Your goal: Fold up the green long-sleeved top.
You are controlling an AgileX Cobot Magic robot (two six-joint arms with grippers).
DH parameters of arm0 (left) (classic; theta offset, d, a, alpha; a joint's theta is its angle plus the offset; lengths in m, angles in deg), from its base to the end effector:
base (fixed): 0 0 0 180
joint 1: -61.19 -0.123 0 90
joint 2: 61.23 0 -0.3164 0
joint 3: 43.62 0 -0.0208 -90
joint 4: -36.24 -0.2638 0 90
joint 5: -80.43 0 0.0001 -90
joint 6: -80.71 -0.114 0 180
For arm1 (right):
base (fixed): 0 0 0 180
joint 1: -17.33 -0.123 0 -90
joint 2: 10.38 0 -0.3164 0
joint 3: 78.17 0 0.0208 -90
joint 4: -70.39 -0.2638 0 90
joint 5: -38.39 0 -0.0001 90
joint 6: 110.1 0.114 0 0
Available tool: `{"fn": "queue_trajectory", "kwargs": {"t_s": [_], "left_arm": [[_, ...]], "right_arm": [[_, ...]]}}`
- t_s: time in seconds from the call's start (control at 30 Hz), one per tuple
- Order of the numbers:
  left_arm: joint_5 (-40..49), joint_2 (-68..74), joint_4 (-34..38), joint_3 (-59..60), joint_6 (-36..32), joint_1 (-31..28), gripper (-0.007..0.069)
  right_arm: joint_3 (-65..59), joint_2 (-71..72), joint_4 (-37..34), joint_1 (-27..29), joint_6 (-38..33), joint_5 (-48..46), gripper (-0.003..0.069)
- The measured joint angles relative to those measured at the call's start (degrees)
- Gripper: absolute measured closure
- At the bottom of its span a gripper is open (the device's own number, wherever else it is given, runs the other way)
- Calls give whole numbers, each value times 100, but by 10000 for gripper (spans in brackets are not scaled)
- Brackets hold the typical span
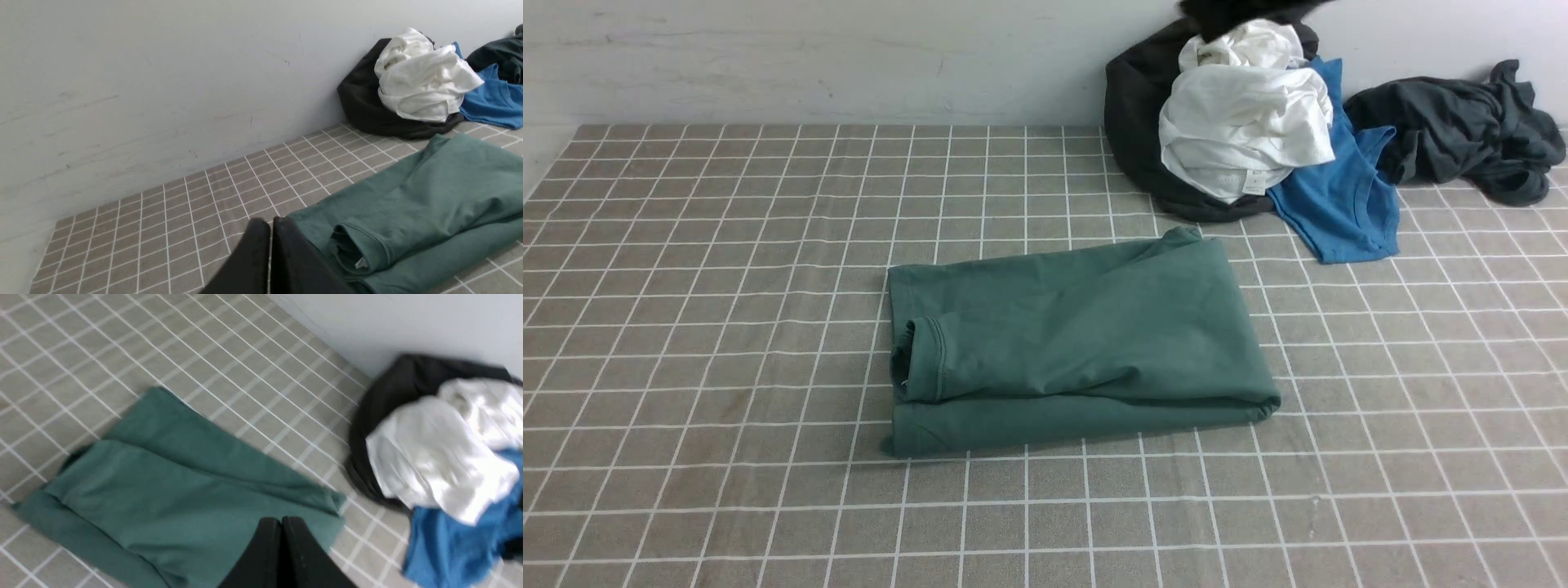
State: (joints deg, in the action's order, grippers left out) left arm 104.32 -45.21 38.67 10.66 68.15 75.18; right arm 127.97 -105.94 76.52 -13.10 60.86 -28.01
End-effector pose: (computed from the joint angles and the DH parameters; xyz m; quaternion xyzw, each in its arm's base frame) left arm 0.0489 -0.0142 0.3104 0.1600 0.7147 -0.0280 0.6803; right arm 0.3070 0.1674 0.4688 -0.3138 0.8704 0.0172 0.3789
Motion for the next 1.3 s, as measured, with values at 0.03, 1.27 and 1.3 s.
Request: {"fn": "queue_trajectory", "kwargs": {"t_s": [0.03, 1.27, 1.3], "left_arm": [[30, 0, 0, 22, 0, 0, 632], [154, 0, 0, 35, 0, 0, 632], [154, 0, 0, 35, 0, 0, 632]], "right_arm": [[-305, 154, 25, 97, 89, -34, 672], [-8281, 3709, -944, 202, 124, 2990, 673], [-8418, 3931, -873, 202, 124, 3049, 673]]}}
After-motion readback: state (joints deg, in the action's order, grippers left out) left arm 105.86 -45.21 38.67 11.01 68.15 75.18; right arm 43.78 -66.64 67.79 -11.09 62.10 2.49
